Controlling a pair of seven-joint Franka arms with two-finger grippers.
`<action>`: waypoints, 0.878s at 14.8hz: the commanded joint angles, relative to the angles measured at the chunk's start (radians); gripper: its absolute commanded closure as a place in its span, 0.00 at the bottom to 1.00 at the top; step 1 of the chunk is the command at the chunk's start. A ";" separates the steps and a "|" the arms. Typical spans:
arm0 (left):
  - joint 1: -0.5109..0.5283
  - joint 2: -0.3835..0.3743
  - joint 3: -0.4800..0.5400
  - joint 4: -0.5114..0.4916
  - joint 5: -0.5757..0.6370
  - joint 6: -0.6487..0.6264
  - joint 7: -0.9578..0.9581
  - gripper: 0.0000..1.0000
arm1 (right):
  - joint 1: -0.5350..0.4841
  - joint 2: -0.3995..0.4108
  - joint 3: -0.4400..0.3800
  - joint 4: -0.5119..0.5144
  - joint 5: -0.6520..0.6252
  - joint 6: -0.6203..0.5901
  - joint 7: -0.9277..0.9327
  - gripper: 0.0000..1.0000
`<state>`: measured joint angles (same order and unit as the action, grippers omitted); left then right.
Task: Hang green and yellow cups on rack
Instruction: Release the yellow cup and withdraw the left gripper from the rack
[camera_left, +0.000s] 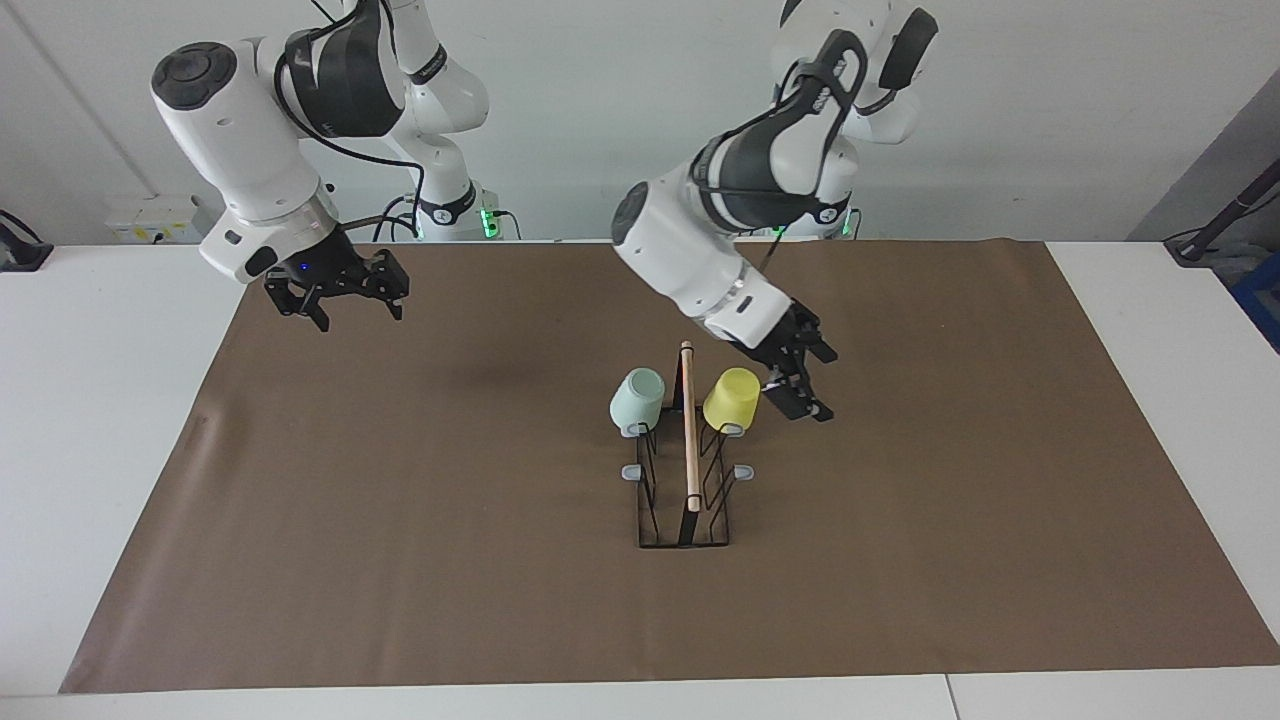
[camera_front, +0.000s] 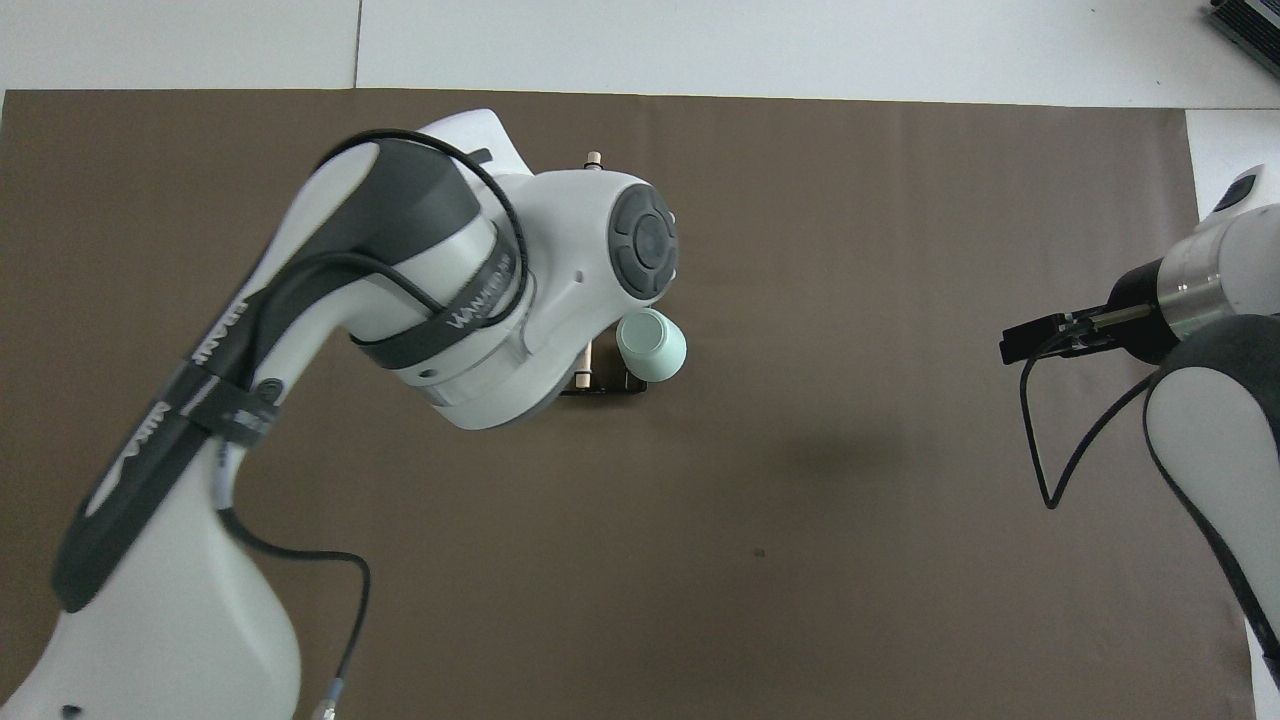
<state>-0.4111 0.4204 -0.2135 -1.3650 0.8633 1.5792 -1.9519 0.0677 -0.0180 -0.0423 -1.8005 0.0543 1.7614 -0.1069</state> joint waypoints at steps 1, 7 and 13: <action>0.113 -0.091 -0.009 -0.082 -0.111 0.123 0.129 0.00 | -0.020 0.013 0.024 0.048 -0.005 -0.026 0.023 0.00; 0.294 -0.115 -0.010 -0.083 -0.315 0.274 0.475 0.00 | -0.025 0.027 0.024 0.104 -0.017 -0.076 0.096 0.00; 0.397 -0.117 0.003 -0.075 -0.597 0.337 1.113 0.00 | -0.017 0.038 0.024 0.110 -0.019 -0.042 0.096 0.00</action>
<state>-0.0432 0.3390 -0.2145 -1.4042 0.3578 1.8909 -1.0606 0.0599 -0.0015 -0.0307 -1.7155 0.0542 1.7112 -0.0302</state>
